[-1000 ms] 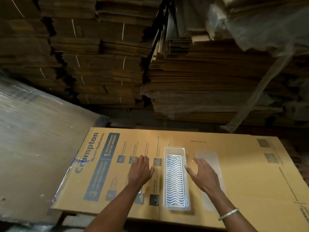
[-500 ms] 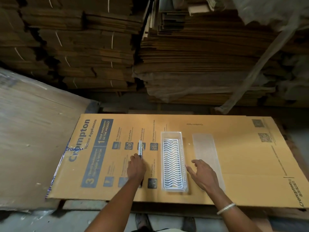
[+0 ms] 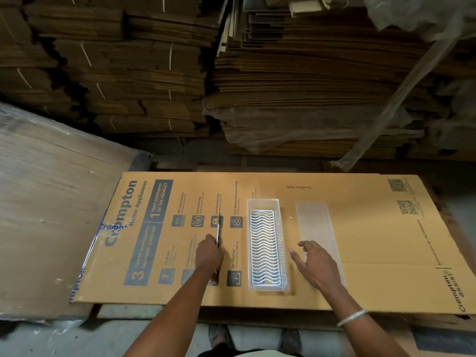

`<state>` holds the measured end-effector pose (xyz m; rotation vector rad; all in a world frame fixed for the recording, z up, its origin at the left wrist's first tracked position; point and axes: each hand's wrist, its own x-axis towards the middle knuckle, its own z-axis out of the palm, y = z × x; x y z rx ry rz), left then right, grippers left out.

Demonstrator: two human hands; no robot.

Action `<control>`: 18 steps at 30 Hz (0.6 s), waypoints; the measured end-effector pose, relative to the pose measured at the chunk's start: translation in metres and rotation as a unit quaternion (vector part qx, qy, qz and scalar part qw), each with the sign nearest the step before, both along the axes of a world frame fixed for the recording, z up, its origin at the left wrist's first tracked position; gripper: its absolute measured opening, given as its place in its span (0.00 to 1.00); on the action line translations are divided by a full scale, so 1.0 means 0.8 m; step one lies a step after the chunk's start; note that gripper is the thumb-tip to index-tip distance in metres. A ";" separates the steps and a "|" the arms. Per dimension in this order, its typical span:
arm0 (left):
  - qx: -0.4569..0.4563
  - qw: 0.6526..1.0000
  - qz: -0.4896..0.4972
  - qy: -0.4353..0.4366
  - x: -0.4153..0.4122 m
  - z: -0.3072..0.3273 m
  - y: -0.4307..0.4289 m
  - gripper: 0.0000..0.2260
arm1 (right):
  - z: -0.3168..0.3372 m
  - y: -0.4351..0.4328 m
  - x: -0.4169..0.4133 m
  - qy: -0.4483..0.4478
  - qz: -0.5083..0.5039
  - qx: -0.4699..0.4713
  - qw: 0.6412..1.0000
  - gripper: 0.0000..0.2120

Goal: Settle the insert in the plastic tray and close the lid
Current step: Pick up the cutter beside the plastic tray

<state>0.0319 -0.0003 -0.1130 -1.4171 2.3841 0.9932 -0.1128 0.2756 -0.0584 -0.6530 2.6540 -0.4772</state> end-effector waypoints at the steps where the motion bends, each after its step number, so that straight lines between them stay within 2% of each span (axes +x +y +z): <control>1: 0.001 1.000 -0.004 0.004 0.002 -0.001 -0.001 0.11 | 0.000 0.001 0.000 0.002 0.000 -0.002 1.000 0.26; 4: 0.018 0.999 0.006 0.034 0.006 -0.001 -0.004 0.10 | 0.000 0.003 -0.001 0.004 -0.003 -0.006 1.000 0.25; 6: 0.068 0.994 0.037 0.083 0.011 0.004 -0.003 0.09 | 0.001 0.005 0.000 0.005 -0.005 -0.009 1.000 0.25; 9: 0.228 0.953 0.102 0.172 0.015 0.021 0.003 0.07 | 0.003 0.003 -0.001 0.005 -0.008 -0.015 1.000 0.24; 11: 0.294 0.924 0.134 0.204 0.012 0.033 0.006 0.04 | 0.004 0.002 -0.003 0.009 -0.008 -0.022 1.000 0.24; 14: 0.343 0.888 0.183 0.245 0.005 0.054 0.014 0.10 | 0.006 0.000 -0.003 0.007 -0.009 -0.025 1.000 0.24; 18: 0.383 0.869 0.186 0.254 0.000 0.079 0.033 0.14 | 0.006 0.001 0.000 0.007 -0.016 -0.028 0.999 0.24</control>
